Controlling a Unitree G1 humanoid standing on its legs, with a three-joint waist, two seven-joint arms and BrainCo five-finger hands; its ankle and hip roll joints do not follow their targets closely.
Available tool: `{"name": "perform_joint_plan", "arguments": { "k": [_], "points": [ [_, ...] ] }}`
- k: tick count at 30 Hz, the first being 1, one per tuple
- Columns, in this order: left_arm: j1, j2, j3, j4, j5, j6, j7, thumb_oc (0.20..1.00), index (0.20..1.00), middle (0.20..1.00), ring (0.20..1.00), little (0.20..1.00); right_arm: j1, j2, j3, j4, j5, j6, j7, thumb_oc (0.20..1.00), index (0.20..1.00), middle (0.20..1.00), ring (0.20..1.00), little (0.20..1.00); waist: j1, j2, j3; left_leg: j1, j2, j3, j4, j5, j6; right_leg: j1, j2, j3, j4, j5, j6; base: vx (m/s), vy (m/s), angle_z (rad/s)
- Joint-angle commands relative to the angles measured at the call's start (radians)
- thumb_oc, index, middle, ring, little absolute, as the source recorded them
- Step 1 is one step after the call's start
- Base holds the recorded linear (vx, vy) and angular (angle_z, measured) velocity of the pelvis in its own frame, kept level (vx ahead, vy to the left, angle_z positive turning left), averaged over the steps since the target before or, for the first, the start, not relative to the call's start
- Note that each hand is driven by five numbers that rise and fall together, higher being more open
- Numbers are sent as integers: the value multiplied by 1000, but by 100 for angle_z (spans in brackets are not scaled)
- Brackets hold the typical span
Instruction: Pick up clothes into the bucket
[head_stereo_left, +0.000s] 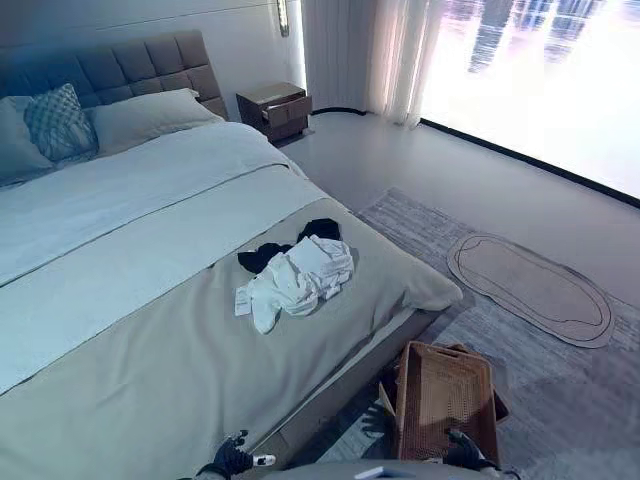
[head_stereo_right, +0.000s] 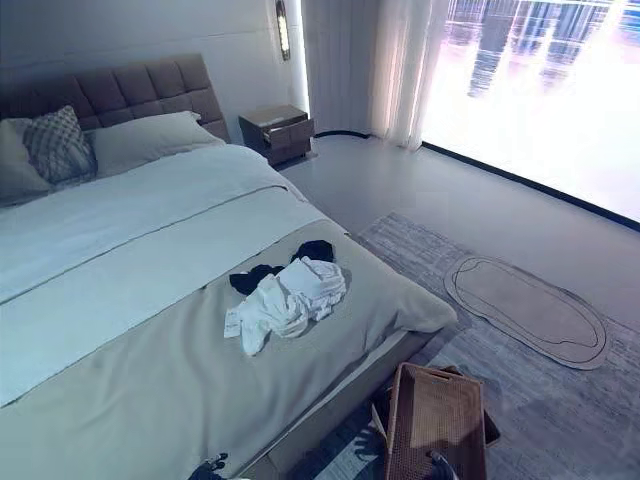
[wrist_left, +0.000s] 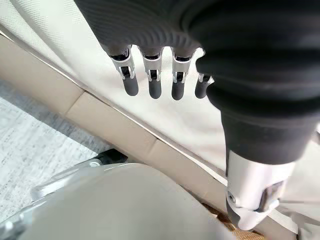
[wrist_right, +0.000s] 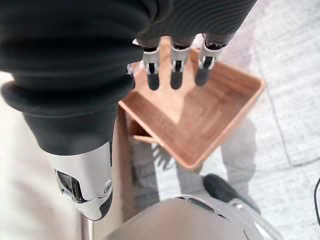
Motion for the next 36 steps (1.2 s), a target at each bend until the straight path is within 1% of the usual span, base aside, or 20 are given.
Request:
{"name": "perform_joint_plan", "arguments": {
  "k": [1, 12, 19, 27, 29, 30, 31, 34, 35, 36],
  "points": [
    [-74, -24, -36, 36, 20, -25, -15, 1000, 1000, 1000, 1000, 1000, -73, 15, 15, 18, -9, -12, -5, 1000, 1000, 1000, 1000, 1000, -13, -53, 23, 45, -74, 11, 63, -131, 62, -42, -80, 41, 9, 54, 74, -345, 28, 26],
    [-71, -25, -30, 38, 11, -22, -9, 1000, 1000, 1000, 1000, 1000, -72, 15, 12, 16, -7, -12, -9, 1000, 1000, 1000, 1000, 1000, -12, -52, 27, 40, -76, 11, 65, -131, 63, -48, -81, 42, 11, 55, 75, 0, 0, 0],
    [-68, -24, 1, 30, -24, -22, 5, 1000, 1000, 1000, 1000, 1000, -67, 13, -1, 17, -1, -11, -12, 1000, 1000, 1000, 1000, 1000, -9, -54, 34, 26, -82, 9, 85, -140, 67, -58, -86, 45, 23, 52, 74, 0, 0, 0],
    [-96, 8, 52, -48, -96, -44, 65, 1000, 1000, 1000, 1000, 1000, -68, 3, -18, 4, 14, -15, -28, 1000, 1000, 1000, 1000, 1000, -14, -48, 54, -10, -89, 12, 108, -142, 68, -87, -93, 52, 36, 52, 75, 0, 0, 0],
    [-122, 40, 75, -110, -112, -58, 105, 1000, 1000, 1000, 1000, 1000, -70, -4, -22, -10, 18, -18, -34, 1000, 1000, 1000, 1000, 1000, -23, -42, 66, -30, -91, 18, 113, -140, 69, -111, -95, 61, 44, 55, 76, -3, 33, -2],
    [-122, 40, 75, -110, -112, -58, 105, 1000, 1000, 1000, 1000, 1000, -70, -4, -22, -10, 18, -17, -34, 1000, 1000, 1000, 1000, 1000, -23, -42, 66, -31, -92, 18, 114, -140, 69, -112, -95, 61, 44, 55, 76, -16, 40, -6],
    [-158, 76, 96, -133, -113, -66, 144, 1000, 1000, 1000, 1000, 1000, -73, -9, -21, -19, 20, -22, -38, 1000, 1000, 1000, 1000, 1000, -32, -38, 77, -46, -94, 26, 117, -138, 69, -130, -97, 69, 48, 58, 77, -30, 42, -10],
    [-224, 138, 133, -169, -122, -75, 205, 1000, 1000, 1000, 1000, 1000, -82, -13, -19, -36, 27, -28, -43, 1000, 1000, 1000, 1000, 1000, -44, -35, 93, -81, -97, 39, 129, -137, 69, -167, -99, 85, 54, 65, 78, -27, 29, -6],
    [-224, 138, 133, -169, -122, -75, 205, 1000, 1000, 1000, 1000, 1000, -82, -13, -19, -36, 27, -28, -43, 1000, 1000, 1000, 1000, 1000, -44, -35, 93, -81, -97, 39, 129, -137, 69, -168, -99, 85, 54, 65, 78, -60, 31, -9],
    [-287, 196, 151, -229, -113, -81, 259, 1000, 1000, 1000, 1000, 1000, -89, -19, -16, -55, 36, -36, -47, 1000, 1000, 1000, 1000, 1000, -54, -35, 112, -116, -100, 48, 147, -138, 68, -202, -100, 98, 57, 76, 80, -56, 21, -16]
  ]
}}
